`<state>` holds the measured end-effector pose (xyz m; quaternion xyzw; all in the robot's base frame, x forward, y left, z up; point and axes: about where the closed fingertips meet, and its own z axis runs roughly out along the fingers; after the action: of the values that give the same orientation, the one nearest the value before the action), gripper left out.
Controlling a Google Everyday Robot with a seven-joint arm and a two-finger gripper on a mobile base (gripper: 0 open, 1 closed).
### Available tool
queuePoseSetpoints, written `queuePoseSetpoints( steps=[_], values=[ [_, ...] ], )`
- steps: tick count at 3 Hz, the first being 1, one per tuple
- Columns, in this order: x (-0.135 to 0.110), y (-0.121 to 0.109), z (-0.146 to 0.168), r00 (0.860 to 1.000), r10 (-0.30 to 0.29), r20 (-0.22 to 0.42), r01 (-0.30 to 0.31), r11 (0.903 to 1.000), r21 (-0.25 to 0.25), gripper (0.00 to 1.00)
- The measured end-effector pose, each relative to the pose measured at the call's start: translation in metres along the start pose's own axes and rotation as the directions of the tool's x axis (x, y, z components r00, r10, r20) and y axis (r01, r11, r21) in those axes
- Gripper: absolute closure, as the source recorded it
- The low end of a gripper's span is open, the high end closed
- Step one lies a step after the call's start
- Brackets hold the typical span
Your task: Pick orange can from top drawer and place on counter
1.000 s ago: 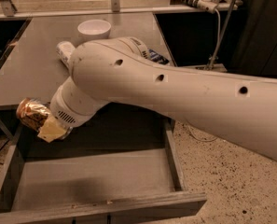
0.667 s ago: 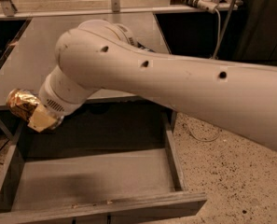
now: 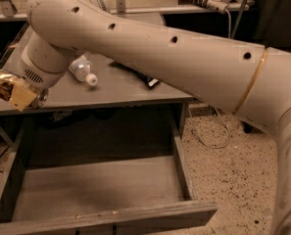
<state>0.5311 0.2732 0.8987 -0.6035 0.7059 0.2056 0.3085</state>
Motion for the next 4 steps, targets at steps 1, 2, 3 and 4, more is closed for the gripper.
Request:
queuePoseSetpoints(
  steps=[1,2,3,4],
  values=[
    [0.001,0.0,0.0,1.0,0.0,-0.001,0.0,1.0,0.0,1.0],
    [-0.004,-0.018,0.002,1.0,0.019,0.007,-0.019,0.9998,0.0,1.0],
    [-0.001,-0.034,0.01,0.998,0.065,0.002,-0.065,0.9978,-0.01,1.0],
    [0.005,-0.047,0.021,0.995,0.101,-0.018,-0.101,0.9947,-0.021,1.0]
  ],
)
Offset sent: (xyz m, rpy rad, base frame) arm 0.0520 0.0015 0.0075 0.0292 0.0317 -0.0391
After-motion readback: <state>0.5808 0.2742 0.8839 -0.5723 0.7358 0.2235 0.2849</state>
